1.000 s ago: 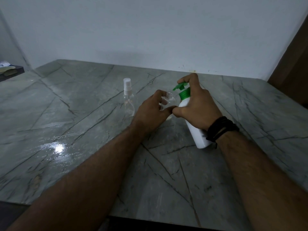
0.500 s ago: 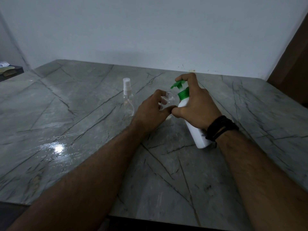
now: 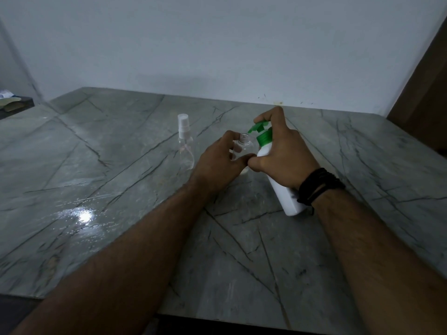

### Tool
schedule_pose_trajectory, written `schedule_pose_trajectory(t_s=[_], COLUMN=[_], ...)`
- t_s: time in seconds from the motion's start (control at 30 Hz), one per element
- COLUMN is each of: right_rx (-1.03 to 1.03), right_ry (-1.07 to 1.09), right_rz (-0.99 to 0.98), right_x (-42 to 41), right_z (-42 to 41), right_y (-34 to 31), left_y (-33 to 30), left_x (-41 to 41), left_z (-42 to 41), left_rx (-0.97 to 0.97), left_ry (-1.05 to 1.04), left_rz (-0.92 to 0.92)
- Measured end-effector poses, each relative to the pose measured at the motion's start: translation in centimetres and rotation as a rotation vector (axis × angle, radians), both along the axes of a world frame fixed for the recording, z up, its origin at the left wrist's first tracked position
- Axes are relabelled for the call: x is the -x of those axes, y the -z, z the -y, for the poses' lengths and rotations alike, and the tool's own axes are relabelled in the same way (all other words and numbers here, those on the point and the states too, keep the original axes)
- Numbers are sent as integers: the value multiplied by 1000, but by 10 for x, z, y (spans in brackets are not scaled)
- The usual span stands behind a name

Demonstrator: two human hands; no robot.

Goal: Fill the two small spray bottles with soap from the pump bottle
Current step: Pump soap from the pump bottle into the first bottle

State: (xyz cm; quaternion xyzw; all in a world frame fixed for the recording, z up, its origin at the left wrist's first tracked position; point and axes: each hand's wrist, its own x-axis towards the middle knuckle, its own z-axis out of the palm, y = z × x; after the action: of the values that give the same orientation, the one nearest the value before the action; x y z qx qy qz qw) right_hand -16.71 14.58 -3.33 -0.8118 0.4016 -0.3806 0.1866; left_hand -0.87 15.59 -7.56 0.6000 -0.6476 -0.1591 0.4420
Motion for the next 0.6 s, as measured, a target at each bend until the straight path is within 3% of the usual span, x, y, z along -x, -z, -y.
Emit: schedule_pose_trajectory(t_s=[0.6], right_rx=[1], right_ry=[1], right_rz=[3], right_x=[0], right_z=[0], right_y=[-1], left_y=[-1], left_x=[1], left_z=[-2], left_rx=[2], left_ry=[-2], left_rz=[2])
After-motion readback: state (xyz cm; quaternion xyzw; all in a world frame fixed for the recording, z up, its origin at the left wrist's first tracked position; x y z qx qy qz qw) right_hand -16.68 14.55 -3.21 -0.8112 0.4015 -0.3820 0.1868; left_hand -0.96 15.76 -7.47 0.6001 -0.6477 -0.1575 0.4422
